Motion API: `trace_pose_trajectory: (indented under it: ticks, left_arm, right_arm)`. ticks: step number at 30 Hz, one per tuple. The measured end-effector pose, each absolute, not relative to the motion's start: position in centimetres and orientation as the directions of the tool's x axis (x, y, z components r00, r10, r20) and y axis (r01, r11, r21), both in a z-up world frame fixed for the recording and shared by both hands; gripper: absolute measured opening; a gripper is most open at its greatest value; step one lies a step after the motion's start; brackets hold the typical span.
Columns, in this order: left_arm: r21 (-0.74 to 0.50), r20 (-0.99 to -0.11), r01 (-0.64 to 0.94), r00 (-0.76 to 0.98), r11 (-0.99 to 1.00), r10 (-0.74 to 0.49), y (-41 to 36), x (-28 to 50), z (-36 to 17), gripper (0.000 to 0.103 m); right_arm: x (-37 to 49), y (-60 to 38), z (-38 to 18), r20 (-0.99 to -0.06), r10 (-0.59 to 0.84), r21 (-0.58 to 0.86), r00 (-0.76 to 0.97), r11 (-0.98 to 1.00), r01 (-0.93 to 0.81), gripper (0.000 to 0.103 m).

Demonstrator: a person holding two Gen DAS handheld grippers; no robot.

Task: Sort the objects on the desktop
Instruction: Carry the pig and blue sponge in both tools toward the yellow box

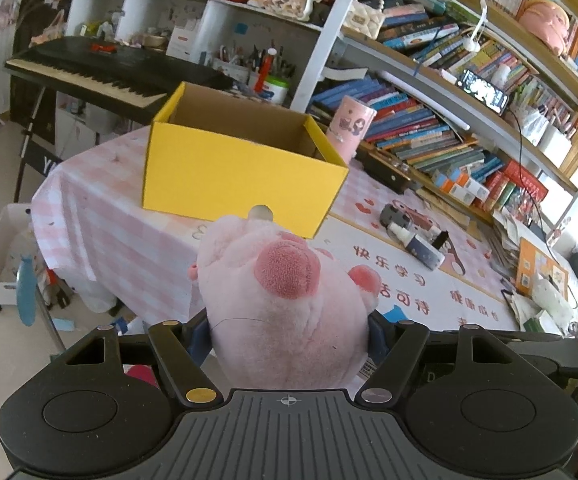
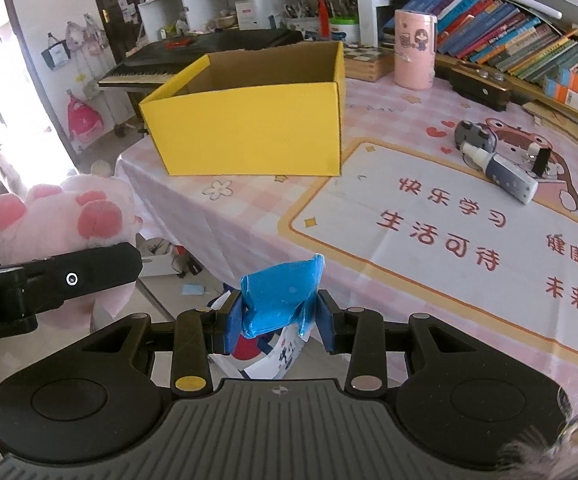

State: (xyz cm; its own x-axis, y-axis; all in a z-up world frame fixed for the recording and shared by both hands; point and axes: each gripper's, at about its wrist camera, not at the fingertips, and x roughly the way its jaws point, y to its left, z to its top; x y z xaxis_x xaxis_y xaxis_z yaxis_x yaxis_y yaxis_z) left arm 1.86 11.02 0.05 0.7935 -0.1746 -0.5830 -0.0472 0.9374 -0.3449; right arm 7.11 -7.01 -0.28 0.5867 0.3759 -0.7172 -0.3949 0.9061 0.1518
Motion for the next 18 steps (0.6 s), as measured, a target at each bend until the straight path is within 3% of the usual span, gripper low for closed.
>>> trace_pose_trajectory:
  ticks: [18]
  left_arm:
    - [-0.356,-0.563,-0.054,0.809,0.933,-0.168,13.0,1.9,0.3,0.073]
  right_arm:
    - [7.6,-4.2,0.2,-0.718,0.393,0.134,0.575,0.888,-0.439,0.035]
